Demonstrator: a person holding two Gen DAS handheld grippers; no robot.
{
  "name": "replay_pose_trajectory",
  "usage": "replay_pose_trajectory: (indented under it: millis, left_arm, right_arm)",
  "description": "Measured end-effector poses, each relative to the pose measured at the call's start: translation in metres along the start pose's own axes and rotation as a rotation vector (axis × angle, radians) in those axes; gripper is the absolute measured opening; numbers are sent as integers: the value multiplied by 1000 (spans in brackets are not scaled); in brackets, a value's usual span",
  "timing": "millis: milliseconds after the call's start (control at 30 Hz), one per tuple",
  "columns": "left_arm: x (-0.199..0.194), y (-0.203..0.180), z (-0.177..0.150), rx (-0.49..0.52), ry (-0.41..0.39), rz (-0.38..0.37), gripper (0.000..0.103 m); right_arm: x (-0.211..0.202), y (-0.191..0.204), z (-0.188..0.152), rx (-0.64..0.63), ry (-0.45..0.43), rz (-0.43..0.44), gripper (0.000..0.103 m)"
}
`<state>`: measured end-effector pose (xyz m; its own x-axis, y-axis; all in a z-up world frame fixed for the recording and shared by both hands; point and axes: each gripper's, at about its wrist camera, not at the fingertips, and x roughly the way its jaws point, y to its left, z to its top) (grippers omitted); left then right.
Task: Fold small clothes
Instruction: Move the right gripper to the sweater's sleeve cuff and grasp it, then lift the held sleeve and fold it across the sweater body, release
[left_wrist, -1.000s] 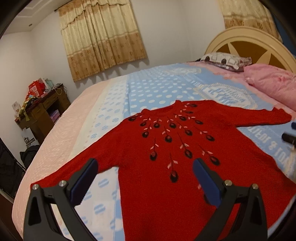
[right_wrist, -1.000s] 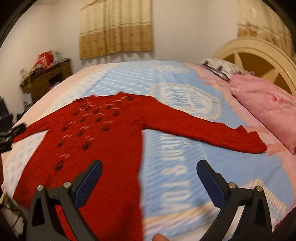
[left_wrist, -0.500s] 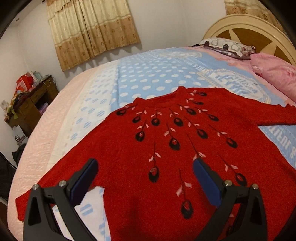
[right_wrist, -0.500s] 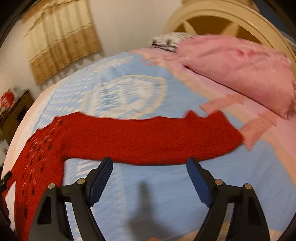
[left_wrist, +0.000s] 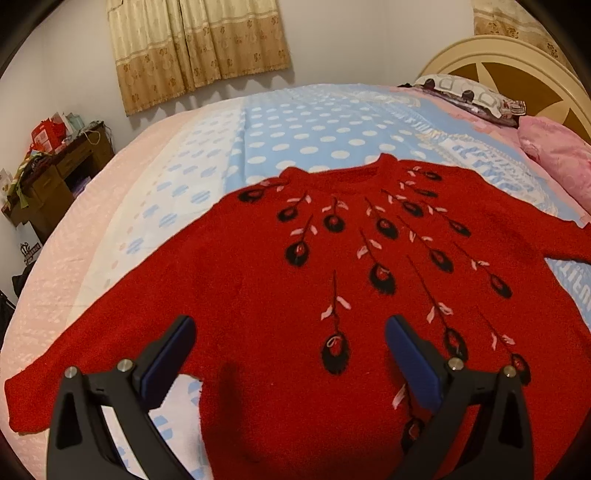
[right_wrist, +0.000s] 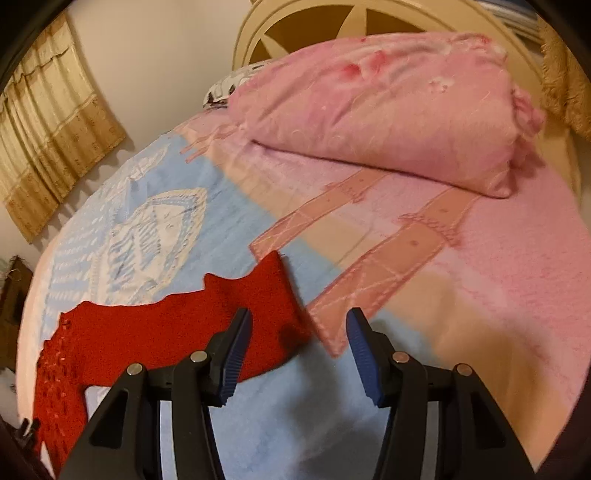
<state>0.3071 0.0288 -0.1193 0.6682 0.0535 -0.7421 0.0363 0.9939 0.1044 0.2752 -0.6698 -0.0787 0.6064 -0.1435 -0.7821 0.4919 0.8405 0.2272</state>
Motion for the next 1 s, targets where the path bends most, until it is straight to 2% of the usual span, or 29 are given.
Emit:
replay_pose_trajectory:
  millis: [100,167,200,333,433,567,833,1000]
  left_arm:
    - [3,2,-3,-10,11,-6,103]
    - [3,2,-4,-13,10,-10,103]
    - [3,3,-4,-14,9,-11,103]
    - [0,4,-4,-20,-3,-22,103]
    - [-3,5,-3,-27,-17,-36,103]
    - [-2,10,-2,-51,-22,-50,103]
    - [-1,16,-6,-95,-24,-107,103]
    - [1,18,-8,-108,-24,-126,103]
  right_arm:
    - [17,9,-1,2,50,16,42]
    - [27,13,-4,-4,74,-21,36]
    - [29,15,-4,-10,72,-27,27]
    - [26,22,-4,-19,61,-19,17]
    - [17,37,-2,-44,45,8,15]
    - [3,77,2,-119,15,72,15]
    - [-25,192,-9,-319,-1,239,14]
    - [-43,281,-24,-459,17,362,13]
